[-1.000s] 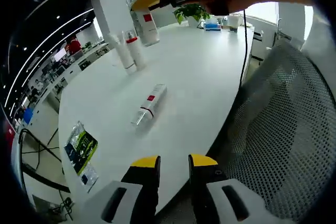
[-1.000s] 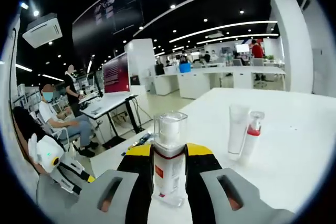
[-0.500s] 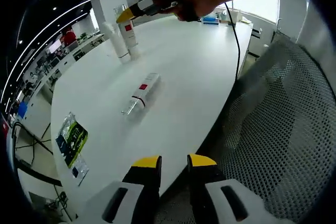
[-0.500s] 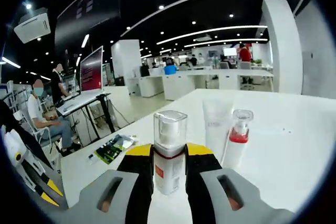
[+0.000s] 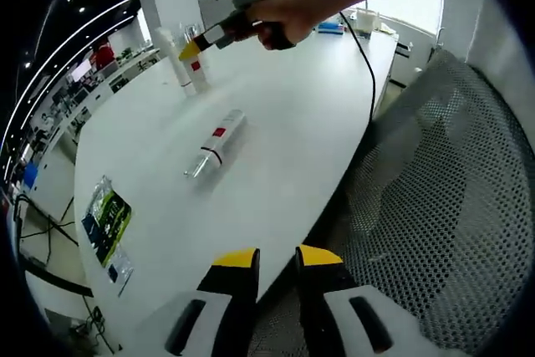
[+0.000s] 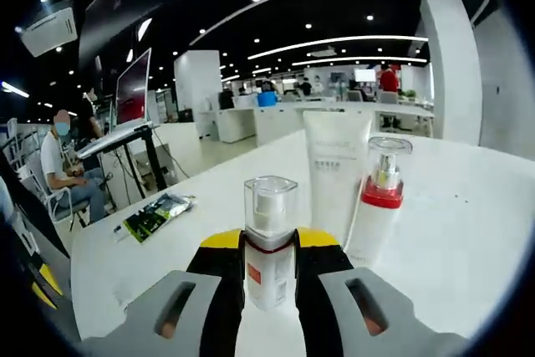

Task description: Arrange the skincare products in the storage area until every visible bottle or jar stands upright without overlapping.

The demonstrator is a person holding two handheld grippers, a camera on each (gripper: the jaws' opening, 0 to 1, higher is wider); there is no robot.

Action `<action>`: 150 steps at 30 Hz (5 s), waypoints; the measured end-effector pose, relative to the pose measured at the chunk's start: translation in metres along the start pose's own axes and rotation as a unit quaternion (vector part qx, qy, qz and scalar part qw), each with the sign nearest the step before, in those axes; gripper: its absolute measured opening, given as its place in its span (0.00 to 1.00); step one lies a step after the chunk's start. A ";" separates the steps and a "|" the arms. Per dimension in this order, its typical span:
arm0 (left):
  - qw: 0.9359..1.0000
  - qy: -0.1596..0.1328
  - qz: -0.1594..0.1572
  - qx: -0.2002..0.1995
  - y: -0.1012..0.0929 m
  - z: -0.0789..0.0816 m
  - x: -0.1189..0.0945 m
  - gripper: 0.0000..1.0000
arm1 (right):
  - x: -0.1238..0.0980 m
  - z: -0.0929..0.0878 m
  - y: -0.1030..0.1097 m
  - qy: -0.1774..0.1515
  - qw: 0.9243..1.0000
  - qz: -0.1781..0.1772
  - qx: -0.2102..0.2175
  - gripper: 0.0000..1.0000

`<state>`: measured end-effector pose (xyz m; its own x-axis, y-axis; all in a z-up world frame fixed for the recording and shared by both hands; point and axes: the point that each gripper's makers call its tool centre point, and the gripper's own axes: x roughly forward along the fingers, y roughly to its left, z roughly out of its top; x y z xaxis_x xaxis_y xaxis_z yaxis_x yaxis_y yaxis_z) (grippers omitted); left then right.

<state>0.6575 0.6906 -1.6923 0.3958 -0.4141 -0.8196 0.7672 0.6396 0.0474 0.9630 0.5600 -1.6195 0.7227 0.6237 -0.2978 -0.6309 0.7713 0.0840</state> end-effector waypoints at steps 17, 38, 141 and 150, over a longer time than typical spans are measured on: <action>1.000 0.003 -0.011 0.005 -0.005 -0.001 0.003 0.19 | 0.016 -0.014 -0.014 -0.007 0.999 0.004 -0.034 0.19; 1.000 0.003 -0.015 0.000 -0.006 -0.001 0.003 0.19 | 0.009 -0.018 -0.011 -0.038 0.998 0.013 -0.048 0.19; 1.000 -0.002 0.003 0.007 0.000 0.001 0.000 0.19 | -0.017 -0.073 0.055 0.154 0.979 0.137 -0.008 0.39; 1.000 -0.007 0.010 0.010 0.002 0.003 -0.001 0.19 | -0.041 -0.094 0.110 0.209 0.946 0.240 -0.055 0.41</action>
<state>0.6600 0.6905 -1.6897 0.4185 -0.4106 -0.8101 0.7688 0.6351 0.0753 0.8380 0.6075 -1.6871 0.1848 0.7768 -0.6020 -0.9008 0.3788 0.2122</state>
